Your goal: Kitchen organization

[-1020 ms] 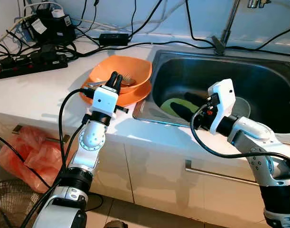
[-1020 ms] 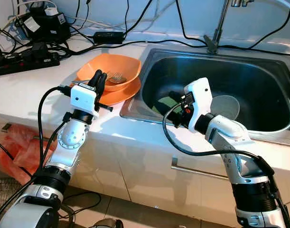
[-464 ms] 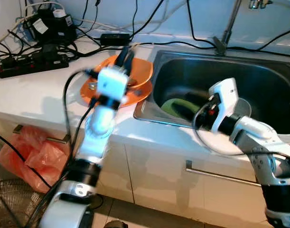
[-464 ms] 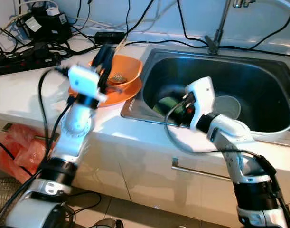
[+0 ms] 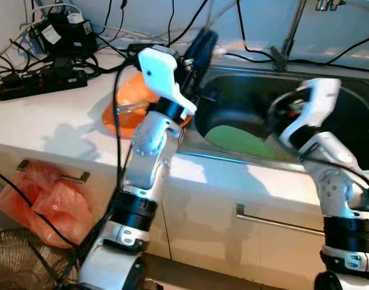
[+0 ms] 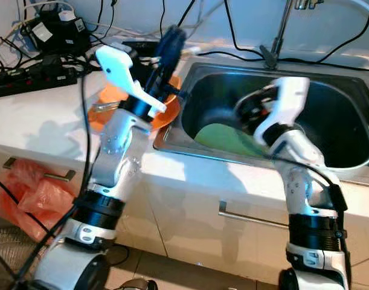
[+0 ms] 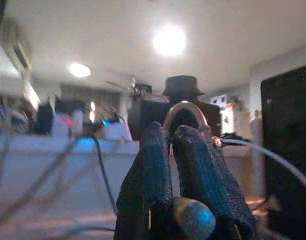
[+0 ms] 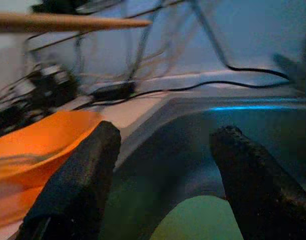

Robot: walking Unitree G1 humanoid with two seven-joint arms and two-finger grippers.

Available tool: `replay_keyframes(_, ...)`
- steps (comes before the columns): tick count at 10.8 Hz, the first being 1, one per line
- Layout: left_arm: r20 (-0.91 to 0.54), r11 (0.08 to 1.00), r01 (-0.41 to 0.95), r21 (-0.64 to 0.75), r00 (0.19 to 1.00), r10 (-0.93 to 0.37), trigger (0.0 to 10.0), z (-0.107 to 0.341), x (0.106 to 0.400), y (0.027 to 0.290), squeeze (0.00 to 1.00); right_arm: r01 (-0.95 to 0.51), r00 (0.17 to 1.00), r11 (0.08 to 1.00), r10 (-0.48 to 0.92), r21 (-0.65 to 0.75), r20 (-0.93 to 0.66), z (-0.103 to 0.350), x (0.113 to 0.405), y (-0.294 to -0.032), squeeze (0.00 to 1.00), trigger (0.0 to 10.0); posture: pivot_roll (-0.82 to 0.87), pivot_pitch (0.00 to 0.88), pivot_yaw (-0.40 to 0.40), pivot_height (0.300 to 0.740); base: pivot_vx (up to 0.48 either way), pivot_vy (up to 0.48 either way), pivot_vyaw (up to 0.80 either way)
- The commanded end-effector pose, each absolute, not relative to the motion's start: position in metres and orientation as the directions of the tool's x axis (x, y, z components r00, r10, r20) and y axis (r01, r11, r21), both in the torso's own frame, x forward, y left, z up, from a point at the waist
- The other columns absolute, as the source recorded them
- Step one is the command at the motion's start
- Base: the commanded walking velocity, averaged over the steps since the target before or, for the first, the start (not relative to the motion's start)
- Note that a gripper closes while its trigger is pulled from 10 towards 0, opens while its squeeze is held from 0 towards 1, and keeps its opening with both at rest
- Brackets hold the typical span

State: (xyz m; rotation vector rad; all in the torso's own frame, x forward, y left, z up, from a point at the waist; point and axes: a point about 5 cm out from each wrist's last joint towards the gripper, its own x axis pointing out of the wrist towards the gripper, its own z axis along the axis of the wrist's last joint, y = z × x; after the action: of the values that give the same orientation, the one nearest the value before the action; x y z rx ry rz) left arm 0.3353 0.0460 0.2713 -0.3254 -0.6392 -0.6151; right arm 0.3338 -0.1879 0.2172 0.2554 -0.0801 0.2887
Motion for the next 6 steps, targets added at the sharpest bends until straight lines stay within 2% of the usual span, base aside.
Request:
replay_keyframes(1,0.633,0.703,0.686,-0.19,0.633,-0.447,0.0,0.277,0.339,0.042,0.0,-0.248,0.967,0.921,0.215,0.3,0.137,0.222,0.338,-0.192,0.0,10.0,-0.02,0.028,0.068,0.74,0.0,0.0,0.0)
replay_keyframes(2,0.595,0.554,0.728,-0.403,0.669,-0.447,0.0,0.271,0.344,0.037,0.0,-0.203,0.978,0.901,0.165,0.384,0.129,0.221,0.34,-0.194,0.0,10.0,-0.02,0.029,0.07,0.74,0.0,0.0,0.0)
replay_keyframes(4,0.534,0.269,0.681,-0.681,0.714,-0.454,0.0,0.255,0.349,0.033,0.0,-0.167,0.985,0.855,0.126,0.49,0.116,0.219,0.343,-0.193,0.0,10.0,-0.02,0.032,0.075,0.74,0.0,0.0,0.0)
replay_keyframes(5,0.51,0.138,0.625,-0.768,0.728,-0.458,0.0,0.246,0.35,0.033,0.0,-0.173,0.984,0.838,0.129,0.517,0.12,0.219,0.343,-0.191,0.0,10.0,-0.02,0.033,0.075,0.74,0.0,0.0,0.0)
replay_keyframes(6,0.486,0.093,0.585,-0.805,0.743,-0.461,0.0,0.236,0.352,0.034,0.0,-0.18,0.983,0.83,0.136,0.527,0.121,0.22,0.343,-0.189,0.0,10.0,-0.03,0.037,0.078,0.74,0.0,0.0,0.0)
